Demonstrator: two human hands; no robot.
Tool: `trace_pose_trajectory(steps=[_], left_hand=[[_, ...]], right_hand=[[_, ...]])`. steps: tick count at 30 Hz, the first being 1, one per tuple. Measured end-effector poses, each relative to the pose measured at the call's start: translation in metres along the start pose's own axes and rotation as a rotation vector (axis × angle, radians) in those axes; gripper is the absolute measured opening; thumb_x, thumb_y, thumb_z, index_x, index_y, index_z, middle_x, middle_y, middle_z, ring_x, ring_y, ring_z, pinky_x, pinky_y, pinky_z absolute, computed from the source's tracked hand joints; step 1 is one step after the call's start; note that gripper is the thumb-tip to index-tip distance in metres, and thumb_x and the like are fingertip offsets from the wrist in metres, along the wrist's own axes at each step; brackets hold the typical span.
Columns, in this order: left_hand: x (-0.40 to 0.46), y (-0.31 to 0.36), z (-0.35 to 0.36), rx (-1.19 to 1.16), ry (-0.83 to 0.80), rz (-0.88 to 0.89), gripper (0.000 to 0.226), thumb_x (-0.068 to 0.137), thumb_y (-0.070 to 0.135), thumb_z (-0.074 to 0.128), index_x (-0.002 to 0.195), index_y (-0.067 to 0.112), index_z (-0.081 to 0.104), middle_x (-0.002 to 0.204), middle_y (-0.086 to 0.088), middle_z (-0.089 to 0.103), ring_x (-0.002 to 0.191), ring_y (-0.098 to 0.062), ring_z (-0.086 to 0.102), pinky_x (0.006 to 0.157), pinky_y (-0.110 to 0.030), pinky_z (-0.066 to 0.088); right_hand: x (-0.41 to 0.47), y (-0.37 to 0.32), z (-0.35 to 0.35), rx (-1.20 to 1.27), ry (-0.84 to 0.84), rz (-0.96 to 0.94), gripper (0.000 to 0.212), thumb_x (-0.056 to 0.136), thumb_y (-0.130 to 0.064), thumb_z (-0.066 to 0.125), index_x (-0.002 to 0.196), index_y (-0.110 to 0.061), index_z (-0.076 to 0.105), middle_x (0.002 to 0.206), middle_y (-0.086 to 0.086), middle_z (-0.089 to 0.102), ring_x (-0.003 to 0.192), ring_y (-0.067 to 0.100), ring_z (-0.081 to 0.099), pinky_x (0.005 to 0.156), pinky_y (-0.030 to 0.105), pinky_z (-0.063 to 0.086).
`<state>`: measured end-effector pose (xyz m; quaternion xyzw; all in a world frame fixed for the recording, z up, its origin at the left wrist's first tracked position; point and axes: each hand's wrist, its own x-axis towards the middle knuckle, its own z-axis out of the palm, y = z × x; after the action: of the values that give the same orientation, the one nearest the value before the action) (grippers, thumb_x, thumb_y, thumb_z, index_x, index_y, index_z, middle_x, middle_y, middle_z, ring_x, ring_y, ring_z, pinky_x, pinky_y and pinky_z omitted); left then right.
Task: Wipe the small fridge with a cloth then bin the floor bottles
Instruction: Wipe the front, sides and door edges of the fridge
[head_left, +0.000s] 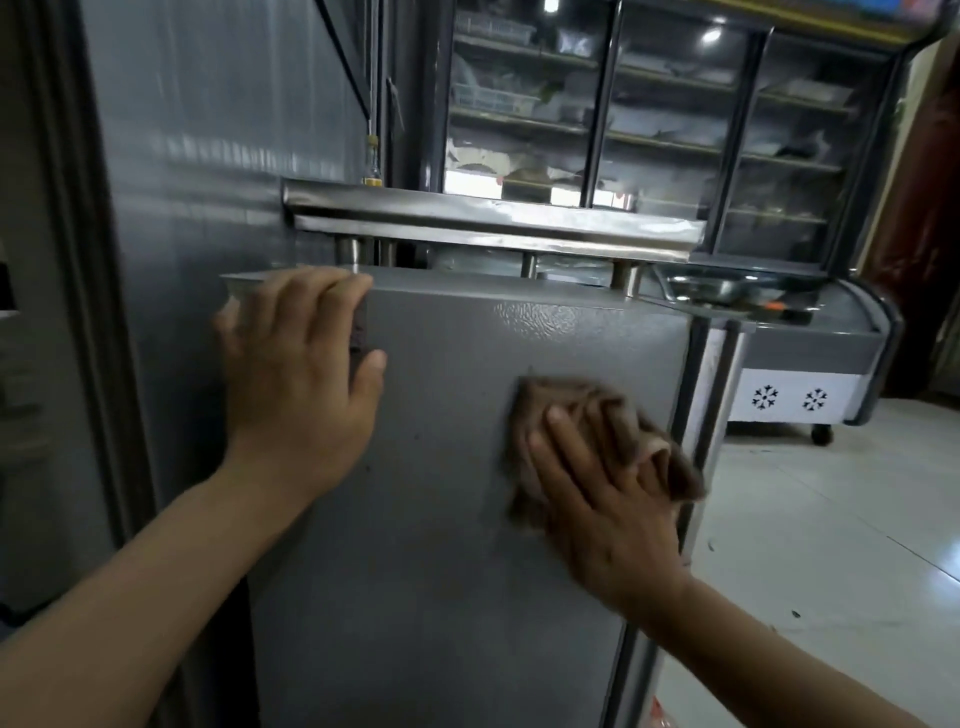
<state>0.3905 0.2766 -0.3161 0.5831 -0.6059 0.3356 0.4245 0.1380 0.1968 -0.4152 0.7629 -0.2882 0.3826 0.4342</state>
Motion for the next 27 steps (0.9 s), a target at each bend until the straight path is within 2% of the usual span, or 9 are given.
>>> trace_pose_trajectory(steps=[2, 4, 8, 11, 14, 18, 20, 24, 27], left_hand=[[0.000, -0.002, -0.005, -0.012, -0.024, 0.010, 0.053, 0.080, 0.031, 0.046, 0.128, 0.009, 0.050, 0.129, -0.013, 0.052, 0.121, -0.034, 0.042, 0.100, -0.054, 0.027], [0.003, -0.009, -0.012, -0.020, -0.044, 0.056, 0.052, 0.079, 0.030, 0.046, 0.128, 0.010, 0.051, 0.129, -0.011, 0.053, 0.120, -0.033, 0.043, 0.101, -0.053, 0.026], [0.004, -0.041, -0.027, 0.047, -0.044, 0.000, 0.056, 0.076, 0.026, 0.049, 0.128, 0.005, 0.049, 0.131, -0.016, 0.050, 0.118, -0.038, 0.046, 0.101, -0.053, 0.029], [-0.003, -0.051, -0.029, 0.008, -0.079, -0.028, 0.059, 0.076, 0.019, 0.046, 0.133, 0.003, 0.045, 0.135, -0.017, 0.047, 0.122, -0.038, 0.045, 0.106, -0.054, 0.031], [-0.003, -0.050, -0.029, -0.017, -0.072, -0.031, 0.056, 0.075, 0.012, 0.048, 0.131, 0.002, 0.047, 0.132, -0.018, 0.048, 0.118, -0.039, 0.047, 0.103, -0.048, 0.034], [-0.002, -0.050, -0.031, -0.059, -0.093, -0.054, 0.059, 0.075, -0.003, 0.056, 0.132, 0.003, 0.045, 0.134, -0.016, 0.045, 0.119, -0.037, 0.045, 0.100, -0.046, 0.037], [-0.002, -0.050, -0.031, -0.090, -0.107, -0.051, 0.060, 0.075, -0.004, 0.054, 0.134, 0.003, 0.043, 0.136, -0.015, 0.043, 0.122, -0.035, 0.044, 0.100, -0.045, 0.039], [-0.005, -0.051, -0.028, -0.113, -0.095, -0.047, 0.065, 0.074, -0.004, 0.053, 0.137, 0.003, 0.040, 0.140, -0.014, 0.039, 0.126, -0.032, 0.040, 0.105, -0.041, 0.036], [-0.008, -0.051, -0.027, -0.132, -0.122, -0.040, 0.072, 0.071, -0.006, 0.053, 0.140, 0.003, 0.036, 0.145, -0.012, 0.035, 0.132, -0.030, 0.036, 0.109, -0.036, 0.032]], right_hand=[[-0.018, -0.002, -0.002, -0.008, -0.061, -0.103, 0.078, 0.081, -0.024, 0.059, 0.149, -0.022, 0.021, 0.158, 0.001, 0.014, 0.146, 0.025, 0.012, 0.101, 0.046, 0.027], [-0.005, 0.004, -0.007, -0.012, -0.089, -0.132, 0.070, 0.085, -0.030, 0.052, 0.148, -0.023, 0.021, 0.157, 0.000, 0.015, 0.147, 0.024, 0.007, 0.102, 0.049, 0.027], [0.082, 0.003, -0.014, -0.009, 0.019, 0.037, 0.057, 0.098, -0.045, 0.029, 0.148, -0.019, 0.026, 0.157, 0.007, 0.018, 0.146, 0.030, 0.009, 0.114, 0.057, 0.010], [0.102, -0.024, -0.006, 0.028, 0.080, 0.125, 0.057, 0.098, -0.037, 0.036, 0.149, -0.012, 0.026, 0.157, 0.009, 0.016, 0.146, 0.033, 0.010, 0.116, 0.052, 0.008], [0.055, -0.053, 0.006, 0.061, -0.046, -0.112, 0.063, 0.092, -0.027, 0.049, 0.149, -0.013, 0.025, 0.158, 0.005, 0.012, 0.146, 0.031, 0.010, 0.111, 0.049, 0.020], [0.027, -0.060, 0.004, 0.107, -0.181, -0.326, 0.061, 0.090, -0.025, 0.043, 0.149, -0.020, 0.027, 0.158, -0.001, 0.017, 0.147, 0.021, 0.006, 0.099, 0.037, 0.027], [0.052, -0.054, -0.002, 0.111, -0.155, -0.302, 0.060, 0.091, -0.031, 0.041, 0.148, -0.022, 0.025, 0.158, -0.004, 0.014, 0.147, 0.019, 0.004, 0.094, 0.039, 0.029], [0.125, -0.059, -0.002, 0.108, -0.001, -0.028, 0.058, 0.094, -0.035, 0.039, 0.148, -0.017, 0.025, 0.157, 0.001, 0.015, 0.146, 0.025, 0.006, 0.112, 0.047, 0.012], [0.115, -0.081, 0.009, 0.112, -0.012, -0.037, 0.057, 0.096, -0.032, 0.041, 0.149, -0.015, 0.027, 0.158, 0.005, 0.017, 0.146, 0.030, 0.009, 0.105, 0.050, 0.023]])
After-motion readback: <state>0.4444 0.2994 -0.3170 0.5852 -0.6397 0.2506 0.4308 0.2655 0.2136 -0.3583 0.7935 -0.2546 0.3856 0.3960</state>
